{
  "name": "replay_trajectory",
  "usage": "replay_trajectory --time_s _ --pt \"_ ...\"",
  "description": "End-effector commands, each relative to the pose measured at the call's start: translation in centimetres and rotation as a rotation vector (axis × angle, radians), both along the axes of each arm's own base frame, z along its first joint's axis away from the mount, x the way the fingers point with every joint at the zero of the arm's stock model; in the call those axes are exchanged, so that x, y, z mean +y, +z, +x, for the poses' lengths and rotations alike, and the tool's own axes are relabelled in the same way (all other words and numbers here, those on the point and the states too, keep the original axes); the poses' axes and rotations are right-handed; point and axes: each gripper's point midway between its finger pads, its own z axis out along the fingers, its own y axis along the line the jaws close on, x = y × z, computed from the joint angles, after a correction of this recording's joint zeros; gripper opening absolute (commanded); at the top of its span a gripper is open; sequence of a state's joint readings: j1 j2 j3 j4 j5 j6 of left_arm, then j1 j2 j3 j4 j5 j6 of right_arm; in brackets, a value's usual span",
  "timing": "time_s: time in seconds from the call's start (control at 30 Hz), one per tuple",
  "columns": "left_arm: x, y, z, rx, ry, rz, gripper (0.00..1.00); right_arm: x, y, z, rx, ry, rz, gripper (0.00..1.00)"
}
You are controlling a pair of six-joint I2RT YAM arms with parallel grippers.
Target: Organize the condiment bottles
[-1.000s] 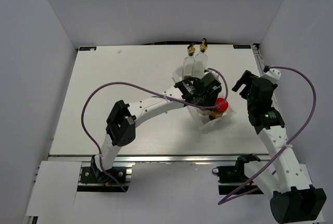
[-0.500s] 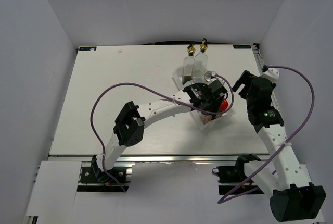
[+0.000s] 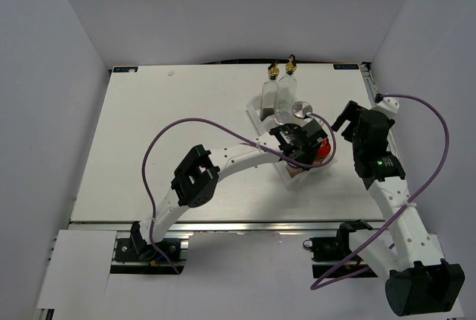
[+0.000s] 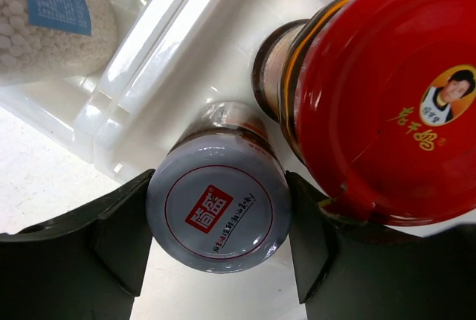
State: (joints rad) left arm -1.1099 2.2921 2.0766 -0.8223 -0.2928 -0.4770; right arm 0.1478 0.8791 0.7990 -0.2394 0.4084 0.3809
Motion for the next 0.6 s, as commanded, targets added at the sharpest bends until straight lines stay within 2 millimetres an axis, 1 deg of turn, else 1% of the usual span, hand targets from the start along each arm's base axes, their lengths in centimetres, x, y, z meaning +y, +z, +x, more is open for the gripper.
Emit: replay_trajectory --time_s 0.0,0.03,0.07,0.13,0.17,0.23,0.27,0.43,0.53,0.57 --pt "-0.7 3.5 0.9 -0.052 -0.001 -0.072 0.33 0.0 0.3 0.3 -0.023 0.005 0.000 0.89" --pt "-0.6 3.4 0.9 -0.054 0.002 -0.067 0.47 0.0 0.3 0.3 -0.021 0.008 0.000 0.89" --pt "-0.5 3.7 1.0 -0.057 0.005 -0.071 0.54 0.1 0.2 0.3 -0.019 0.009 0.000 0.89" --pt "-0.5 3.9 0.9 -0.059 0.003 -0.075 0.59 0.1 0.2 0.4 -0.018 0.009 0.000 0.89" --pt "-0.5 4.2 0.9 -0.063 0.004 -0.081 0.69 0.1 0.2 0.3 -0.014 0.013 -0.001 0.89" --pt "-0.2 4.4 0.9 -0.066 0.007 -0.078 0.78 0.2 0.2 0.3 -0.014 0.017 0.001 0.89" --pt "0.0 4.8 0.9 -0.073 0.009 -0.079 0.83 0.2 0.3 0.3 -0.017 0.018 0.003 0.89" --pt "0.6 6.6 1.1 -0.103 0.014 -0.088 0.94 0.3 0.4 0.2 -0.022 0.021 0.004 0.89" --pt "1.4 8.3 1.3 -0.141 0.024 -0.092 0.97 0.2 0.4 0.2 -0.021 0.023 -0.001 0.89" --pt "2.1 8.8 1.7 -0.169 0.045 -0.076 0.97 0.2 0.4 0.2 -0.019 0.026 -0.006 0.89"
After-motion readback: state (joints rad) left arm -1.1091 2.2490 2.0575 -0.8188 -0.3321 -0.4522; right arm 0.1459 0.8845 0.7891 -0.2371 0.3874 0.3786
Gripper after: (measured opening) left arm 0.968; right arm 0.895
